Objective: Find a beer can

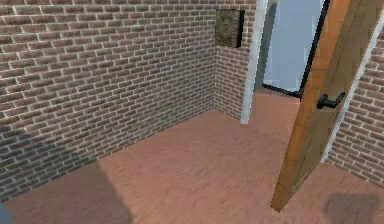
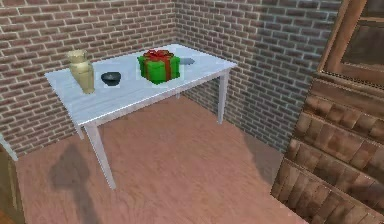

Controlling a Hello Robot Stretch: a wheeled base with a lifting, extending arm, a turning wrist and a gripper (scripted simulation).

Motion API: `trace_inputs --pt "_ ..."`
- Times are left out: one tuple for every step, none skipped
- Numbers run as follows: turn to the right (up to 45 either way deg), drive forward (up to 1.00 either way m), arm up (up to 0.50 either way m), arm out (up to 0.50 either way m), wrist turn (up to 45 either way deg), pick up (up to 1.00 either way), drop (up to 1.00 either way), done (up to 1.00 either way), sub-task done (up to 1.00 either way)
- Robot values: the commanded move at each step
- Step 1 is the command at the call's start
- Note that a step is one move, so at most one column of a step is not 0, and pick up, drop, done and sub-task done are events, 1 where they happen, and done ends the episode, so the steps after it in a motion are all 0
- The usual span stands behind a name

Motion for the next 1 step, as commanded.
trace_inputs --pt "-6.0 0.00 0.00 0.00 0.0 0.00 0.00 0.00 0.00"
